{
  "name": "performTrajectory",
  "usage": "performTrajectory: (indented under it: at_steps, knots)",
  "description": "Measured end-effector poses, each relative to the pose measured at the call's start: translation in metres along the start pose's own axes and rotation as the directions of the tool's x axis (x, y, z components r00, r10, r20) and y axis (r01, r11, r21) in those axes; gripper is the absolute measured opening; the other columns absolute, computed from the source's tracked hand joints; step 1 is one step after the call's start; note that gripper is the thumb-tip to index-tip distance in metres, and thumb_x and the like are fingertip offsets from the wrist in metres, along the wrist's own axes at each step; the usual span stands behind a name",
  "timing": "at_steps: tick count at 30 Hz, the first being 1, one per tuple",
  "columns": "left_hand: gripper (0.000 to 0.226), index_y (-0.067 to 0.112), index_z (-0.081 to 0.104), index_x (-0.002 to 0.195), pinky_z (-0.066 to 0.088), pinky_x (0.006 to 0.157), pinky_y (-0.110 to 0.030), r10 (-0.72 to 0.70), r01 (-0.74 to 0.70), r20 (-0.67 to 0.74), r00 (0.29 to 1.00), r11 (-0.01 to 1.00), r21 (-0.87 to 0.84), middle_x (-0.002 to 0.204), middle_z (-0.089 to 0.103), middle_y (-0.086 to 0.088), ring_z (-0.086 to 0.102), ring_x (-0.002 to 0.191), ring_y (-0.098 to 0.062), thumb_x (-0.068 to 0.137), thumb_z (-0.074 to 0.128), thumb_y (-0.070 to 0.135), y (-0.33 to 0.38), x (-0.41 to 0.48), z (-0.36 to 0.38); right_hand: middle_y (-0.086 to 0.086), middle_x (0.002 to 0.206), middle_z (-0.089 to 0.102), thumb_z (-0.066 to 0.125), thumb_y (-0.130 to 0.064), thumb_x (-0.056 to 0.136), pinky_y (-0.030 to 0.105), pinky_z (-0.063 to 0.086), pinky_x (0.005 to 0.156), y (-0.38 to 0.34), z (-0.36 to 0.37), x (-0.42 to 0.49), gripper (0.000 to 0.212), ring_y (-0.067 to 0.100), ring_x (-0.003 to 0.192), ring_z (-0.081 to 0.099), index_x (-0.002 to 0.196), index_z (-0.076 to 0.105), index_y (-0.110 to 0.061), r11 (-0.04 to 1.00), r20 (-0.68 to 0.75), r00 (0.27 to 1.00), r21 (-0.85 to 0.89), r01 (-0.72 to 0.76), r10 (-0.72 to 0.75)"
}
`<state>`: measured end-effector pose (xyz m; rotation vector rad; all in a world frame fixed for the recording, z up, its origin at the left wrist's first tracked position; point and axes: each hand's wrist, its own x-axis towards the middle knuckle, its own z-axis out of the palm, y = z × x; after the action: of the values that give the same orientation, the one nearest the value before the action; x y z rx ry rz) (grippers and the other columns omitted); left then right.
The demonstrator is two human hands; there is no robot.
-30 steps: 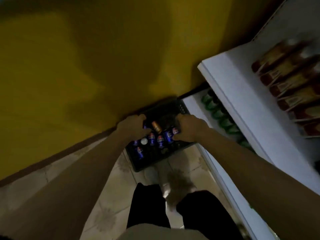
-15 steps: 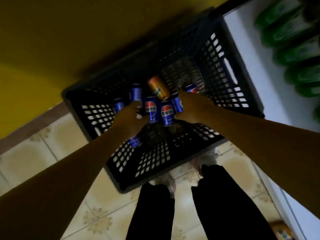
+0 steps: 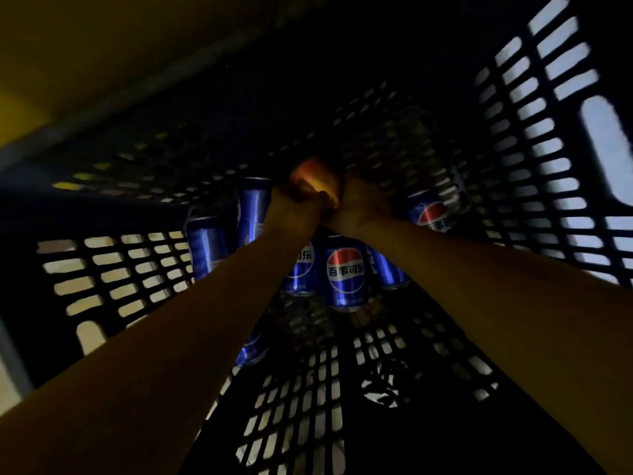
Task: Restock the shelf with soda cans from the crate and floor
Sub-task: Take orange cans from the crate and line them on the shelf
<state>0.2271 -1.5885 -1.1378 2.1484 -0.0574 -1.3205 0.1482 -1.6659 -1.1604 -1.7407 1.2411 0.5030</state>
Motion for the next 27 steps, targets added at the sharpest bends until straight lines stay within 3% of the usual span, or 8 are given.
performTrajectory:
  at_steps: [5, 8, 11, 14, 17, 20, 23, 27]
  knots:
    - [0.045, 0.016, 0.048, 0.130, 0.051, 0.079, -0.037, -0.045, 0.039, -0.034, 0.998, 0.985, -0.169, 0.118, 0.060, -0.001, 0.060, 0.104, -0.023, 0.091, 0.060, 0.036, 0.044, -0.093, -0.025, 0.009, 0.120, 0.062, 0.075, -0.037, 0.075, 0.037, 0.054, 0.083, -0.027, -0.064, -0.100, 0.063, 0.024, 0.101, 0.062, 0.130, 0.050, -0.018, 0.885, 0.162, 0.984, 0.444, -0.139, 0.074]
    - [0.053, 0.026, 0.051, 0.131, 0.052, 0.075, -0.036, -0.137, 0.194, 0.192, 0.972, 0.927, -0.321, 0.123, 0.063, -0.001, 0.062, 0.109, -0.021, 0.084, 0.058, 0.050, 0.083, -0.184, -0.043, 0.012, 0.116, 0.064, 0.069, -0.036, 0.080, 0.044, 0.056, 0.086, -0.033, -0.128, -0.189, 0.046, 0.029, 0.103, 0.064, 0.119, 0.057, -0.016, 0.666, 0.544, 0.838, 0.610, -0.429, 0.041]
    - [0.063, 0.022, 0.055, 0.128, 0.057, 0.075, -0.038, -0.153, 0.286, 0.340, 0.928, 0.877, -0.386, 0.121, 0.066, -0.009, 0.066, 0.102, -0.022, 0.071, 0.062, 0.048, 0.117, -0.279, -0.055, 0.013, 0.111, 0.068, 0.067, -0.027, 0.078, 0.039, 0.056, 0.080, -0.030, -0.185, -0.284, 0.036, 0.026, 0.097, 0.065, 0.112, 0.059, -0.016, 0.531, 0.650, 0.759, 0.648, -0.545, -0.014]
    - [0.053, 0.018, 0.056, 0.124, 0.059, 0.075, -0.036, -0.147, 0.301, 0.352, 0.925, 0.847, -0.437, 0.120, 0.066, -0.010, 0.068, 0.101, -0.026, 0.075, 0.064, 0.035, 0.138, -0.363, -0.059, 0.014, 0.114, 0.068, 0.069, -0.028, 0.078, 0.041, 0.054, 0.086, -0.026, -0.222, -0.367, 0.046, 0.028, 0.104, 0.065, 0.121, 0.059, -0.014, 0.362, 0.537, 0.843, 0.778, -0.514, 0.043]
    - [0.035, 0.016, 0.057, 0.119, 0.060, 0.071, -0.035, -0.170, 0.329, 0.327, 0.930, 0.783, -0.528, 0.122, 0.065, -0.012, 0.065, 0.107, -0.029, 0.086, 0.062, 0.026, 0.152, -0.434, -0.059, 0.009, 0.094, 0.067, 0.063, -0.026, 0.088, 0.042, 0.051, 0.090, -0.034, -0.244, -0.436, 0.030, 0.026, 0.089, 0.065, 0.114, 0.060, -0.011, 0.102, 0.375, 0.909, 0.912, -0.396, 0.181]
    - [0.022, 0.012, 0.064, 0.104, 0.060, 0.064, -0.032, -0.185, 0.407, 0.391, 0.902, 0.670, -0.621, 0.097, 0.074, -0.010, 0.066, 0.096, -0.026, 0.092, 0.056, 0.027, 0.173, -0.505, -0.060, 0.007, 0.086, 0.065, 0.063, -0.030, 0.088, 0.036, 0.051, 0.083, -0.057, -0.254, -0.503, 0.018, 0.022, 0.082, 0.063, 0.097, 0.062, -0.014, -0.012, 0.259, 0.924, 0.964, -0.266, 0.281]
    - [0.031, 0.008, 0.068, 0.101, 0.059, 0.073, -0.034, -0.132, 0.511, 0.533, 0.836, 0.540, -0.668, 0.098, 0.073, -0.016, 0.064, 0.096, -0.026, 0.094, 0.052, 0.034, 0.187, -0.574, -0.073, 0.005, 0.088, 0.068, 0.061, -0.037, 0.089, 0.032, 0.053, 0.073, -0.083, -0.260, -0.573, 0.021, 0.020, 0.082, 0.065, 0.093, 0.063, -0.016, -0.070, 0.107, 0.963, 0.993, -0.093, 0.248]
    - [0.057, 0.003, 0.061, 0.121, 0.058, 0.051, -0.028, -0.106, 0.635, 0.699, 0.708, 0.528, -0.563, 0.114, 0.066, -0.020, 0.068, 0.086, -0.027, 0.087, 0.056, 0.049, 0.185, -0.653, -0.097, 0.018, 0.114, 0.067, 0.066, -0.036, 0.079, 0.041, 0.056, 0.087, -0.111, -0.254, -0.664, 0.053, 0.029, 0.101, 0.067, 0.121, 0.059, -0.004, -0.197, -0.112, 0.983, 0.971, 0.139, 0.142]
